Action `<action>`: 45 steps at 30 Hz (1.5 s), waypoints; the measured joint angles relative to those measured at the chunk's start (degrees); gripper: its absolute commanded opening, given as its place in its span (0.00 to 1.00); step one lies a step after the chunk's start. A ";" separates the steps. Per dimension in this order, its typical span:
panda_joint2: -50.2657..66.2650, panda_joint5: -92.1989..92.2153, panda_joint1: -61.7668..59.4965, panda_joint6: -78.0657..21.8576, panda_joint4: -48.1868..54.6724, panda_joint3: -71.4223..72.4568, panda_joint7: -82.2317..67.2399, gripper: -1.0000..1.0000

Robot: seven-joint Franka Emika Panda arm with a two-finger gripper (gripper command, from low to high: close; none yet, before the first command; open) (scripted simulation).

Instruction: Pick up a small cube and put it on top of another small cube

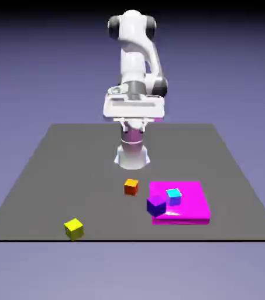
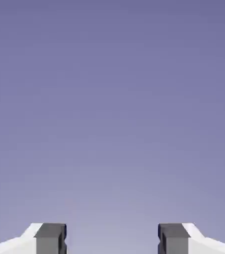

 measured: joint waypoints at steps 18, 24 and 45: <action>10.89 27.91 -29.88 -13.23 -9.79 37.38 -5.55 0.50; 14.52 37.21 -39.84 -17.64 -13.06 49.84 -7.40 0.50; 38.33 18.28 -11.90 2.58 -12.81 14.76 4.94 0.50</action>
